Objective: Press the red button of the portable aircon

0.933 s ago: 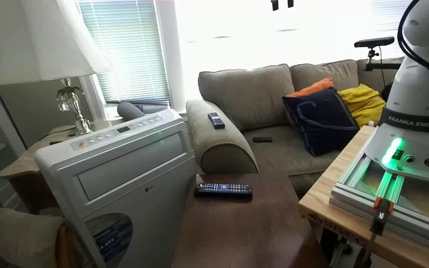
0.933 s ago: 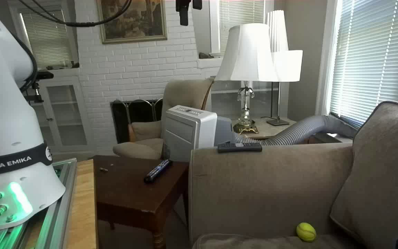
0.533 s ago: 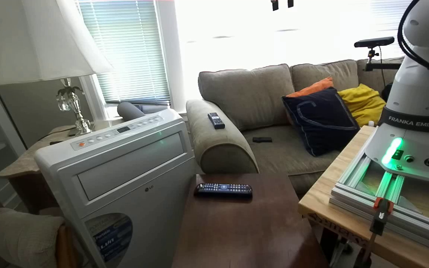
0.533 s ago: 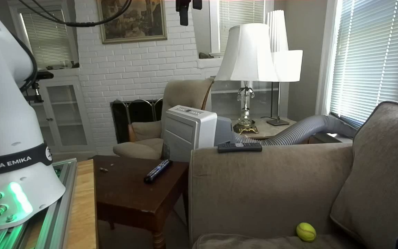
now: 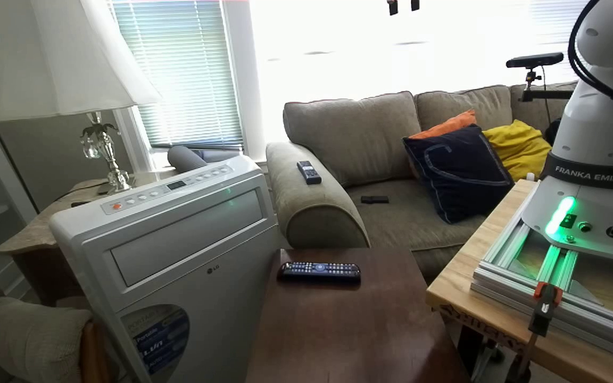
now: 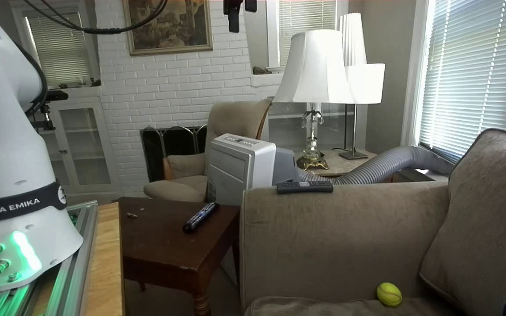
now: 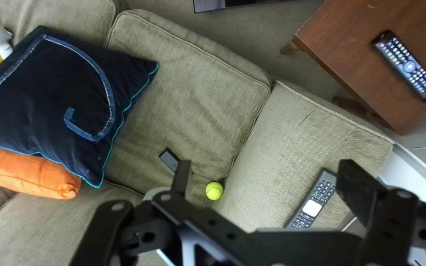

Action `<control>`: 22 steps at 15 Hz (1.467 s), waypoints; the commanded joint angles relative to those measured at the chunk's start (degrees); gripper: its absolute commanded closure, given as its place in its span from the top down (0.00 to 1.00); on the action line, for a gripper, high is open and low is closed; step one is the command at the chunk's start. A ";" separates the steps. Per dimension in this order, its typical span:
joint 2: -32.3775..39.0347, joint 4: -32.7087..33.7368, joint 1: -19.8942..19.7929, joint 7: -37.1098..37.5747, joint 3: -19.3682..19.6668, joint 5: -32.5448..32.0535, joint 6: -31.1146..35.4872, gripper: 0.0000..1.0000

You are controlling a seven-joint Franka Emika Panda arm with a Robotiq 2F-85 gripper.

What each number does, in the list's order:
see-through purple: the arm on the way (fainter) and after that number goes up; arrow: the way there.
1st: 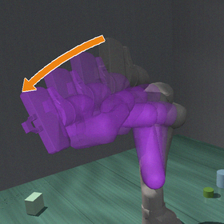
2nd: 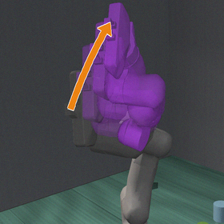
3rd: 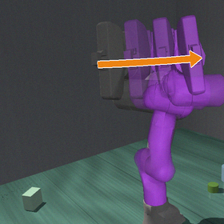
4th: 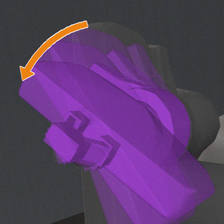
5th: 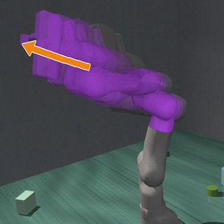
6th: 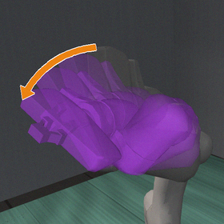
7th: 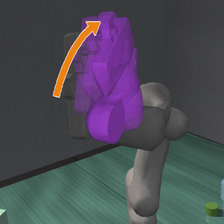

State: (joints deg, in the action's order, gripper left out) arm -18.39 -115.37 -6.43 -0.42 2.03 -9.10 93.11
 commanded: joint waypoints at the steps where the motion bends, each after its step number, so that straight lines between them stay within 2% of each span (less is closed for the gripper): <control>1: 0.47 0.57 1.57 0.15 0.33 0.85 1.57 1.00; 7: 7.73 8.82 7.28 -1.27 -4.57 -0.25 7.91 1.00; 15: 25.75 26.72 14.54 -1.16 -11.46 -2.24 22.17 1.00; 20: 33.92 34.63 20.26 -3.93 -13.75 -6.61 24.94 1.00; 21: 35.26 35.49 21.52 -4.84 -14.10 -7.55 25.09 0.97; 22: 36.18 35.84 22.62 -5.86 -14.30 -8.45 25.43 0.80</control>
State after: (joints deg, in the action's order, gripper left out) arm 13.39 -84.25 13.63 -3.13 -11.65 -14.34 118.46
